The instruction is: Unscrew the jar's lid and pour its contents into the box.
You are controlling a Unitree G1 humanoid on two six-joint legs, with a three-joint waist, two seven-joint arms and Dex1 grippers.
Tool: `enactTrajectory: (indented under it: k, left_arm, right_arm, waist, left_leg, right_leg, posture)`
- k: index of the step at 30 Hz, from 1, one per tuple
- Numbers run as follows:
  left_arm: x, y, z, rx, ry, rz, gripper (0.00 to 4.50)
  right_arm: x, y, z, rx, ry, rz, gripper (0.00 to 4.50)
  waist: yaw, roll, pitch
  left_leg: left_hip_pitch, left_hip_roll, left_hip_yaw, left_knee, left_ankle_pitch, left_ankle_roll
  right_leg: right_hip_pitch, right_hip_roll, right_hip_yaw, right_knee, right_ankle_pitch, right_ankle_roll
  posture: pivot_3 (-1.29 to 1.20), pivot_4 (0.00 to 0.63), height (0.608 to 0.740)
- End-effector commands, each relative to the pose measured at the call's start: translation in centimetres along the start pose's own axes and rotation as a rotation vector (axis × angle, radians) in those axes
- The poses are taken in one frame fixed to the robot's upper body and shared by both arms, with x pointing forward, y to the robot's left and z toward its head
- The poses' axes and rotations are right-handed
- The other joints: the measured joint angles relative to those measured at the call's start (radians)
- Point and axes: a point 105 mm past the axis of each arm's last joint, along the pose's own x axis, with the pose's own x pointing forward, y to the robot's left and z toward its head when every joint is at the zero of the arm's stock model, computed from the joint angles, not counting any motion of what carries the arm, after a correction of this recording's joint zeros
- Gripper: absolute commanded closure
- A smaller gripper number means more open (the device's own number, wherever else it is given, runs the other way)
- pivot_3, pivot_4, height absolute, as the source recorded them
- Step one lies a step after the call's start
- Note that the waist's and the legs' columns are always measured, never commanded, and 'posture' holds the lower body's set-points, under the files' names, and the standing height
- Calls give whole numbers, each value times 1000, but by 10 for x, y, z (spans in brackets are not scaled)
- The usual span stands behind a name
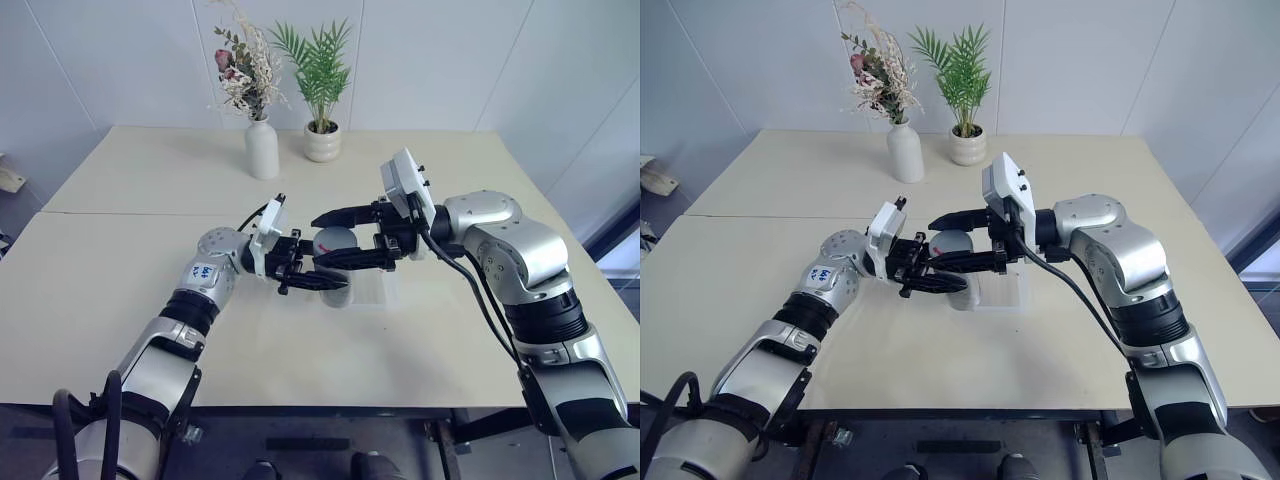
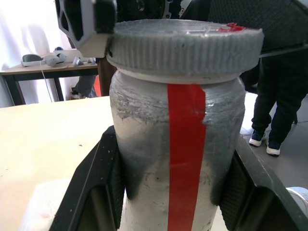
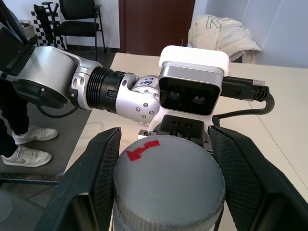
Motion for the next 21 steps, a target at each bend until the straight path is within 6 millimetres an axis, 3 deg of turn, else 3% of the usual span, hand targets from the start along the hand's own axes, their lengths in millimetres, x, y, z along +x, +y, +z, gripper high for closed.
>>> enactTrajectory:
  k: [1, 21]
  left_arm:
    - [14, -37, -48, -137, 132, -212, 2445]
    - [14, -41, -55, -152, 133, -213, 2445]
  right_arm:
    - [-44, -25, 75, -269, -159, -267, 1932]
    - [-49, -35, 83, -295, -154, -289, 1932]
  waist:
    - [0, 0, 0]
    - [1, 0, 0]
  left_leg:
    - [0, 0, 0, 0, 0, 0]
    - [0, 0, 0, 0, 0, 0]
  right_leg:
    - [0, 0, 0, 0, 0, 0]
    - [0, 0, 0, 0, 0, 0]
  posture:
    - [0, 150, 740]
    - [0, 150, 740]
